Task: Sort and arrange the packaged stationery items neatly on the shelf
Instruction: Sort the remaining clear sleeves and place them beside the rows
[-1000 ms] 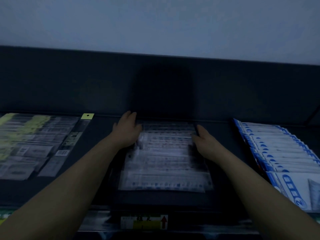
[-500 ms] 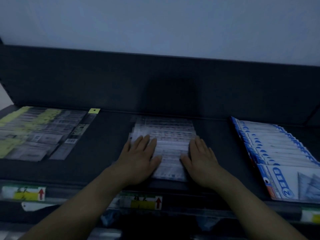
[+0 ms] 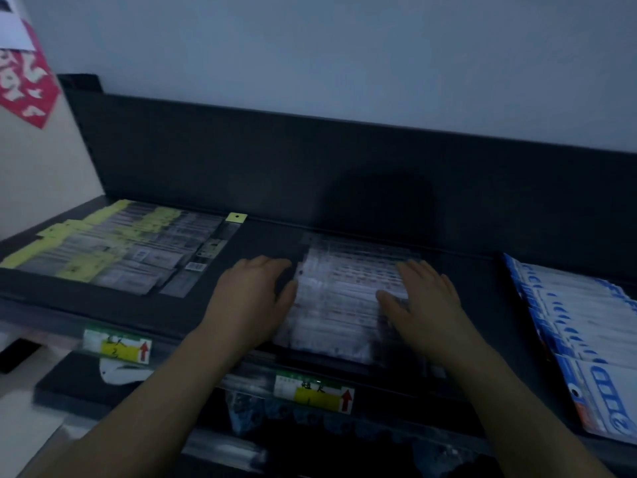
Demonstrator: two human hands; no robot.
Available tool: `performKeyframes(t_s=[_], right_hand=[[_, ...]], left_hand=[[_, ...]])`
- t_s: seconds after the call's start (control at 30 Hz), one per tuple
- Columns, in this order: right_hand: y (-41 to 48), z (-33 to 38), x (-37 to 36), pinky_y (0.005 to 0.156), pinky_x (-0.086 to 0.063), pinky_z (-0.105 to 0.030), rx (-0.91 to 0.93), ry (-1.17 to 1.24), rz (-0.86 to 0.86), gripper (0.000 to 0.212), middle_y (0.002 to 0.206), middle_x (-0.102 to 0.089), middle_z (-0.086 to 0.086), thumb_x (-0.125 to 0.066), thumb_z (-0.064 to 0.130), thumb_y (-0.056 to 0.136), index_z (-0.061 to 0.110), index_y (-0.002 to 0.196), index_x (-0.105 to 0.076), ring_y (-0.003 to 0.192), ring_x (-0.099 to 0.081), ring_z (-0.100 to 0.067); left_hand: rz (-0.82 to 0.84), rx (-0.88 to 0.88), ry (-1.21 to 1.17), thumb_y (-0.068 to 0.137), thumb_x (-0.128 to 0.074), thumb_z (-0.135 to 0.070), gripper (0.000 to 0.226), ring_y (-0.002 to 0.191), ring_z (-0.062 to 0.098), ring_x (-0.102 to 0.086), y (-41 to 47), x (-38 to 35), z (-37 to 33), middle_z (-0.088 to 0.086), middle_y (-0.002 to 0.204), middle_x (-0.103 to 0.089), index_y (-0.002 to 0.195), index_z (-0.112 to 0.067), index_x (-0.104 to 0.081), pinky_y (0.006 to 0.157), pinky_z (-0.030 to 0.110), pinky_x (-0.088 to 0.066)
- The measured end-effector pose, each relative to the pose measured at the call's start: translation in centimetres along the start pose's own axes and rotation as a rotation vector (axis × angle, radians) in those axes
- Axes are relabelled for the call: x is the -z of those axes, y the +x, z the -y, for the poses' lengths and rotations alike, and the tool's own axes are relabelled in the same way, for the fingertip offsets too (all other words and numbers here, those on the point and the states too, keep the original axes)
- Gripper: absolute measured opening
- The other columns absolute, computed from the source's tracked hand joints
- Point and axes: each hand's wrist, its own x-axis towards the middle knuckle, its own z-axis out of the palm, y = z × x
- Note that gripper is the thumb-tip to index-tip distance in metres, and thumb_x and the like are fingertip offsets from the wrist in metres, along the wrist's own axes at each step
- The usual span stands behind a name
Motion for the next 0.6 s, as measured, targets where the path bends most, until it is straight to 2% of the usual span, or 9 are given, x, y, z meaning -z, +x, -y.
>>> performKeyframes(t_s=[0.1, 0.27, 0.37, 0.47, 0.6], right_hand=[[1.1, 1.7, -0.1, 0.119, -0.003, -0.038, 0.012, -0.028, 0.010, 0.067, 0.160, -0.011, -0.005, -0.036, 0.050, 0.097, 0.016, 0.151, -0.015, 0.147, -0.005, -0.022], [3.1, 6.3, -1.6, 0.119, -0.009, -0.038, 0.035, -0.037, 0.048, 0.066, 0.158, -0.016, -0.008, -0.039, 0.049, 0.096, 0.013, 0.149, -0.022, 0.146, -0.011, -0.024], [4.6, 10.6, -2.8, 0.113, -0.019, -0.030, 0.118, 0.029, 0.043, 0.058, 0.150, -0.032, -0.010, -0.046, 0.038, 0.096, 0.009, 0.144, -0.033, 0.139, -0.027, -0.023], [6.3, 15.1, -4.1, 0.109, -0.024, -0.025, 0.113, 0.120, 0.104, 0.057, 0.149, -0.035, -0.011, -0.048, 0.035, 0.097, 0.006, 0.143, -0.035, 0.136, -0.032, -0.023], [9.1, 20.4, -6.6, 0.103, -0.039, -0.035, -0.011, 0.210, 0.144, 0.053, 0.141, -0.044, -0.011, -0.053, 0.039, 0.094, 0.007, 0.136, -0.044, 0.125, -0.045, -0.026]], left_hand=[[-0.008, 0.064, -0.009, 0.096, -0.046, -0.044, 0.046, 0.105, 0.023, -0.058, 0.0, 1.4, 2.2, 0.003, 0.130, -0.058, 0.137, -0.023, -0.050, 0.087, 0.032, -0.046], [0.043, 0.218, 0.167, 0.094, -0.050, -0.043, 0.042, 0.108, 0.028, -0.055, 1.3, 2.6, 8.4, 0.009, 0.120, -0.060, 0.125, -0.016, -0.057, 0.085, 0.035, -0.047], [0.075, 0.237, 0.184, 0.094, -0.051, -0.040, 0.041, 0.114, 0.031, -0.052, 2.5, 3.1, 11.5, 0.011, 0.124, -0.059, 0.126, -0.015, -0.058, 0.091, 0.036, -0.044], [0.065, 0.168, 0.220, 0.096, -0.047, -0.040, 0.043, 0.124, 0.027, -0.047, 4.0, 3.7, 14.7, 0.006, 0.136, -0.054, 0.134, -0.020, -0.053, 0.100, 0.038, -0.040], [0.155, 0.085, 0.282, 0.100, -0.035, -0.040, 0.051, 0.141, 0.023, -0.027, 6.6, 4.3, 20.4, -0.001, 0.155, -0.030, 0.149, -0.026, -0.030, 0.114, 0.043, -0.022]])
